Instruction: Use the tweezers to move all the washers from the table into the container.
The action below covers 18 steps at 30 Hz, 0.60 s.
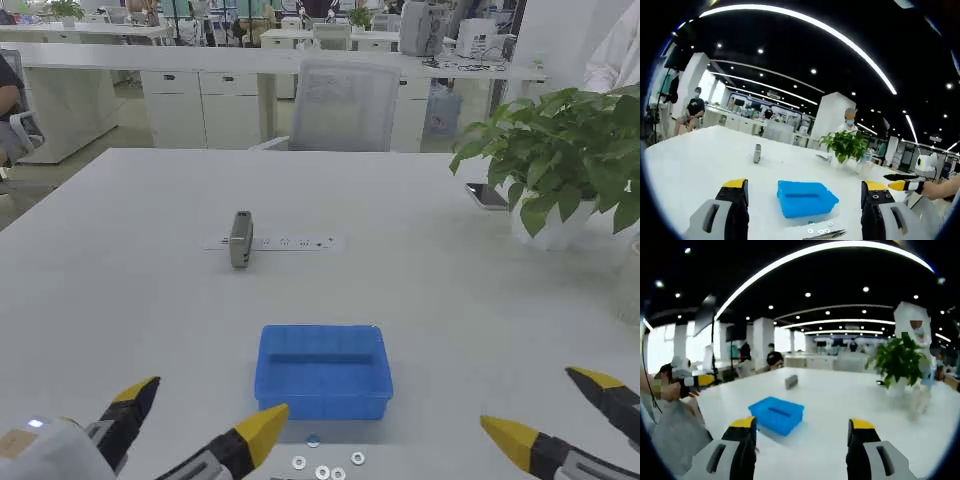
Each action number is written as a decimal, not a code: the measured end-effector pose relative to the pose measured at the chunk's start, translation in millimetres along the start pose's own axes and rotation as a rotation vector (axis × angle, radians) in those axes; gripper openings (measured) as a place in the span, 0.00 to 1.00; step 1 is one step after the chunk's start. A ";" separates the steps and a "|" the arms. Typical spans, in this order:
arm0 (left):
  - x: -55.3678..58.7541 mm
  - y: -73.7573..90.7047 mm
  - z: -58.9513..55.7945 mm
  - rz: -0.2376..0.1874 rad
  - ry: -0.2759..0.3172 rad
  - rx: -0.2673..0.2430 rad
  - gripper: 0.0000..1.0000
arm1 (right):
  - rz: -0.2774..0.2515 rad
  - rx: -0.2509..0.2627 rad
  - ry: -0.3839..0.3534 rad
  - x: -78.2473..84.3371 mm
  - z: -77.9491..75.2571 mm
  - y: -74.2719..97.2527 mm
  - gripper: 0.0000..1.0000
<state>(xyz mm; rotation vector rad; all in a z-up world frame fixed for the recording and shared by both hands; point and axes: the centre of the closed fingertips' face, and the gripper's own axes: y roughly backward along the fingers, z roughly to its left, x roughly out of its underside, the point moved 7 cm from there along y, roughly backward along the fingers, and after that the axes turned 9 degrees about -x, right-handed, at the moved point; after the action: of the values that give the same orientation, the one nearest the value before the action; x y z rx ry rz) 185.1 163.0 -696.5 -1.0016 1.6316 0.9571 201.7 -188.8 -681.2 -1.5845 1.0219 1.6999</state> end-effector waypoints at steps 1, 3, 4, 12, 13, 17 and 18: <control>0.3 0.0 1.7 0.001 0.004 0.000 0.89 | 0.015 0.012 -0.018 1.8 -1.2 -0.8 0.77; 2.6 -0.7 6.7 0.022 0.020 -0.023 0.88 | 0.018 0.004 -0.047 2.7 -1.2 -3.0 0.78; 3.2 -0.9 8.4 0.027 0.027 -0.031 0.88 | 0.023 0.004 -0.051 3.2 -0.5 -3.5 0.79; -2.3 4.0 12.2 -0.018 0.047 -0.070 0.87 | 0.056 -0.031 -0.056 6.6 4.4 -6.4 0.79; -1.6 4.0 12.7 -0.014 0.042 -0.075 0.88 | 0.054 -0.033 -0.061 6.7 4.2 -6.3 0.78; -0.4 3.9 11.3 -0.004 0.028 -0.076 0.89 | 0.050 -0.031 -0.061 6.3 3.3 -5.7 0.78; -0.4 3.9 11.0 -0.004 0.026 -0.076 0.89 | 0.052 -0.032 -0.060 6.6 3.2 -5.8 0.78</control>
<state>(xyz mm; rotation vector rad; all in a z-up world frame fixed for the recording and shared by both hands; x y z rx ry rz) 185.1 174.6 -698.1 -1.0724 1.6247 1.0131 204.1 -183.6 -688.6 -1.5290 1.0187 1.7958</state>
